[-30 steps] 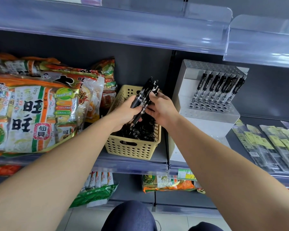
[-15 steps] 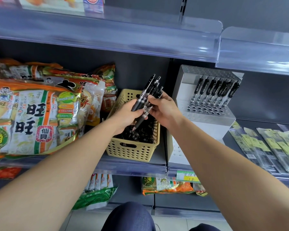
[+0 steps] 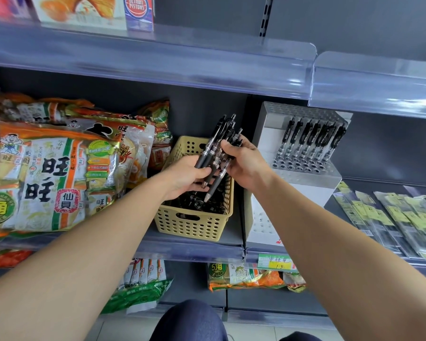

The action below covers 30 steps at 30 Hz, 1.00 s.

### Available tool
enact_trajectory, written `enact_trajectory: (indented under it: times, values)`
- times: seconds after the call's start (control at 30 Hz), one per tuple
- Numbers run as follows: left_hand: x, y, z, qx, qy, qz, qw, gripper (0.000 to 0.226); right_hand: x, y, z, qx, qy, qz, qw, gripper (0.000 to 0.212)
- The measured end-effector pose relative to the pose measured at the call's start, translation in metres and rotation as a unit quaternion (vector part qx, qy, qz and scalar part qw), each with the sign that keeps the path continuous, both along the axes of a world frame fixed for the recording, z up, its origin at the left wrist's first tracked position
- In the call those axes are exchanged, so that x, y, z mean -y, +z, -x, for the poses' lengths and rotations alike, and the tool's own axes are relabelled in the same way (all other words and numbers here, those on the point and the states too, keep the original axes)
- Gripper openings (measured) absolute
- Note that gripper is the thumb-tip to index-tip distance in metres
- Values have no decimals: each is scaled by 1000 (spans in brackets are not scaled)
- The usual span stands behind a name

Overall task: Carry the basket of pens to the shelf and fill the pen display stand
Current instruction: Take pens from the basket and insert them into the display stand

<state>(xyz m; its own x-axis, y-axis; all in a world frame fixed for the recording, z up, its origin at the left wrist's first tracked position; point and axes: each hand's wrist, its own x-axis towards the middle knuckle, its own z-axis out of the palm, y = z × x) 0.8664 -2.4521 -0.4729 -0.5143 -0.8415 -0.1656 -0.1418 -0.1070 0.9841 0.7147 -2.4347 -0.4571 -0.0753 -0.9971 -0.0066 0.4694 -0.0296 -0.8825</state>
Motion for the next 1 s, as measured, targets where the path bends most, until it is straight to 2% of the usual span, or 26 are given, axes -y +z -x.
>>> enact_trajectory:
  times: [0.13,0.3,0.4,0.6,0.7,0.83,1.0]
  values:
    - [-2,4,-1,48,-27,5,998,18,-4,3,-2,-12,-4,-3,1000,18]
    - [-4,7,4,60,-68,-3,996,25,-2,4,-3,-66,-11,-9,998,24]
    - [-4,8,6,62,-66,-13,996,27,-3,4,-4,-59,-11,-15,998,22]
    - [-9,4,17,7,-36,-56,998,9,3,5,-7,-75,-39,-62,994,19]
    - [-7,4,16,-32,-30,-86,995,11,5,8,-8,-38,-62,-82,994,25]
    - [-8,4,12,-24,-23,-94,995,8,9,11,-4,-8,-88,-82,993,32]
    - [-10,4,12,-72,-39,-125,989,14,12,14,-3,-102,-154,-96,978,42]
